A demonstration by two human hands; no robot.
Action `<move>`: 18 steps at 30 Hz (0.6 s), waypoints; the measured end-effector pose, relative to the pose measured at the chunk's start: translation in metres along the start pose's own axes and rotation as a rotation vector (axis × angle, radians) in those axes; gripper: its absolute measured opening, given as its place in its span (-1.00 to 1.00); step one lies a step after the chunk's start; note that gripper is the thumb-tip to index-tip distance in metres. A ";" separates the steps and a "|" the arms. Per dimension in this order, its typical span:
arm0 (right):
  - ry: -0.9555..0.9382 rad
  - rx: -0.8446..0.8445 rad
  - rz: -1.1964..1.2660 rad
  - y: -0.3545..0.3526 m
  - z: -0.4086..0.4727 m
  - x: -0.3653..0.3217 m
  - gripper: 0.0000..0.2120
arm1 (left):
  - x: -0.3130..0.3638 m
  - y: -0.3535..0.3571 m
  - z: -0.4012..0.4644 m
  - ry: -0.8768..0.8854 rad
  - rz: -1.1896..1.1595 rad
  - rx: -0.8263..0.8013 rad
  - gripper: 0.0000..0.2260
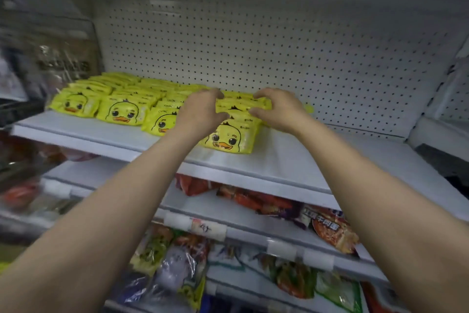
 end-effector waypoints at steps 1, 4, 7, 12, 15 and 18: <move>-0.036 -0.015 0.010 0.006 -0.010 -0.014 -0.57 | -0.008 -0.011 -0.017 -0.016 0.018 0.011 -0.54; -0.117 -0.071 0.095 0.031 -0.035 -0.054 -0.58 | -0.037 -0.039 -0.067 -0.077 0.055 0.037 -0.54; -0.185 -0.122 0.141 0.058 -0.053 -0.095 -0.57 | -0.073 -0.067 -0.112 -0.132 0.114 0.046 -0.53; -0.360 -0.196 0.156 0.112 -0.080 -0.175 -0.51 | -0.134 -0.110 -0.182 -0.228 0.213 0.078 -0.50; -0.467 -0.216 0.174 0.148 -0.097 -0.227 -0.50 | -0.176 -0.131 -0.220 -0.248 0.295 0.100 -0.53; -0.517 -0.244 0.223 0.186 -0.104 -0.279 -0.52 | -0.228 -0.151 -0.249 -0.310 0.370 0.134 -0.55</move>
Point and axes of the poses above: each hand's wrist, its own z-axis towards the middle knuckle, its own y-axis out of the palm, x = y × z, the point moved 8 cm from there along z, towards the middle knuckle, and after that the axes turned 7 degrees about z, right-handed, at the moved point
